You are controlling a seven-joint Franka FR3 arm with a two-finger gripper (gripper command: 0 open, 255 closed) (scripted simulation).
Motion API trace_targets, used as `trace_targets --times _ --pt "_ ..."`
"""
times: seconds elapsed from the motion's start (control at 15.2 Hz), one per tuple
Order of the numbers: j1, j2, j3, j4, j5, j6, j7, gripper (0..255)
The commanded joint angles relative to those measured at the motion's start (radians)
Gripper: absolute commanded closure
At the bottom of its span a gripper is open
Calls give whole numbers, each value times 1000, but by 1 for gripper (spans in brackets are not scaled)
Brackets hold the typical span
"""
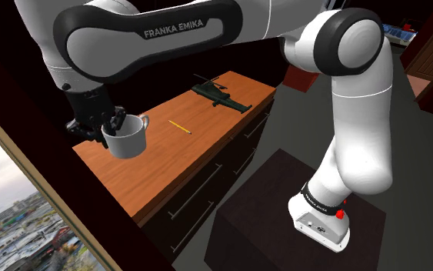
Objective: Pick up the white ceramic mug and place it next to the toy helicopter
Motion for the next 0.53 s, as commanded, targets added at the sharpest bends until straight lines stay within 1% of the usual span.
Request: trace_targets --times 0.0,0.46 --pt "0 -5 1 19 3 -24 -4 255" --pt "15 -5 4 117 6 -118 -12 255"
